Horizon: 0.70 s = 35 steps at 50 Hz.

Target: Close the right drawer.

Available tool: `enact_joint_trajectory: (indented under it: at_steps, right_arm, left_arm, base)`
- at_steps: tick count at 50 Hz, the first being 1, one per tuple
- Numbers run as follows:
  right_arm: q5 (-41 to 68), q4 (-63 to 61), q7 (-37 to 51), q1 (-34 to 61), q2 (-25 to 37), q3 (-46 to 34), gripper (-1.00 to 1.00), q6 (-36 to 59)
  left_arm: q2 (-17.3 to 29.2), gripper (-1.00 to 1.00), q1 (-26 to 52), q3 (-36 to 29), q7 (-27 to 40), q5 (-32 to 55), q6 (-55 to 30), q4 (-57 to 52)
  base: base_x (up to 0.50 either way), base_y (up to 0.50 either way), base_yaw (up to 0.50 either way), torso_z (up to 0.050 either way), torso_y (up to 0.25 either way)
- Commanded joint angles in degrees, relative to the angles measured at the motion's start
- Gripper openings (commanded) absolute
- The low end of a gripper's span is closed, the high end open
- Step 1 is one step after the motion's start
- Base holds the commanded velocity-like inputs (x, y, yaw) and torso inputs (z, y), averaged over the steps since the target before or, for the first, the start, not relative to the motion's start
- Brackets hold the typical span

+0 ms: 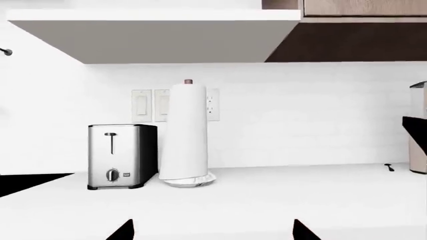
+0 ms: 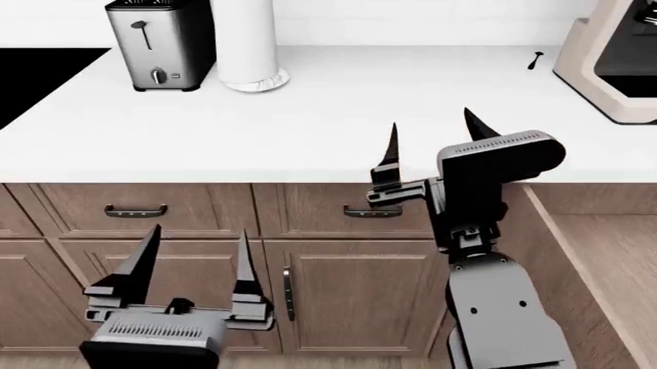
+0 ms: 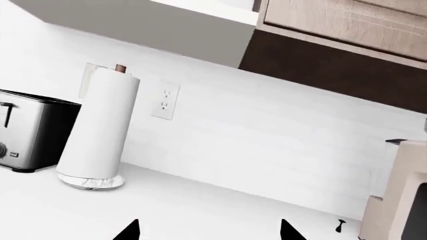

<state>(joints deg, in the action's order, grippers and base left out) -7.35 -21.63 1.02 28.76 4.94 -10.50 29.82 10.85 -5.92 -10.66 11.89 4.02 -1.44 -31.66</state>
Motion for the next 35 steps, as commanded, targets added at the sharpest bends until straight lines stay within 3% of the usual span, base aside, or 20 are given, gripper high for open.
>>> enact_joint_trajectory:
  at_steps: [1, 15, 16, 17, 18, 21, 31, 33, 35]
  right_arm:
    - [0.0, -2.4, 0.5, 1.4, 0.8, -1.2, 1.0, 2.5]
    - [-0.6, -5.9, 0.9, 3.0, 1.9, -2.9, 1.0, 4.7]
    - [-0.8, -6.6, 0.8, 3.1, 2.0, -3.2, 1.0, 5.2]
    - [-0.8, -6.9, 0.8, 3.2, 2.0, -3.3, 1.0, 5.5]
    - [-0.8, -7.3, 0.8, 3.3, 2.1, -3.4, 1.0, 5.8]
    - [-0.8, -8.0, 0.8, 3.5, 2.2, -3.7, 1.0, 6.3]
    - [-1.7, -11.9, 0.3, 5.2, 2.8, -5.6, 1.0, 10.3]
    - [-1.8, -12.7, 0.2, 5.7, 2.9, -5.8, 1.0, 11.0]
    - [-2.0, -13.3, 0.1, 6.3, 3.0, -6.1, 1.0, 11.9]
  left_arm:
    - [0.6, 1.0, -0.4, -0.2, 0.6, 0.1, 0.2, -2.3]
    - [1.7, 1.0, -2.1, 0.5, 1.9, 0.0, 1.1, -8.6]
    - [1.5, 1.0, 6.5, 0.1, 3.3, -1.2, -7.5, -17.2]
    - [-7.1, 1.0, 15.1, 4.9, -5.3, -9.8, -16.1, -23.9]
    - [-10.3, 1.0, 21.3, 3.7, -11.0, -11.2, -24.7, -27.6]
    - [-10.4, 1.0, 22.4, 4.0, -10.8, -11.0, -47.2, -28.3]
    - [-10.8, 1.0, 23.8, 5.2, -9.4, -9.7, -43.3, -28.3]
    - [-10.0, 1.0, 24.2, 7.8, -6.1, -3.8, -39.5, -28.3]
    - [-5.9, 1.0, 24.2, 7.8, -1.8, 1.3, -38.8, -28.3]
  base:
    - [0.0, 0.0, 0.0, 0.0, 0.0]
    - [0.0, 0.0, 0.0, 0.0, 0.0]
    - [0.0, 0.0, 0.0, 0.0, 0.0]
    - [0.0, 0.0, 0.0, 0.0, 0.0]
    - [0.0, 0.0, 0.0, 0.0, 0.0]
    - [0.0, 0.0, 0.0, 0.0, 0.0]
    - [0.0, 0.0, 0.0, 0.0, 0.0]
    - [0.0, 0.0, 0.0, 0.0, 0.0]
    - [0.0, 0.0, 0.0, 0.0, 0.0]
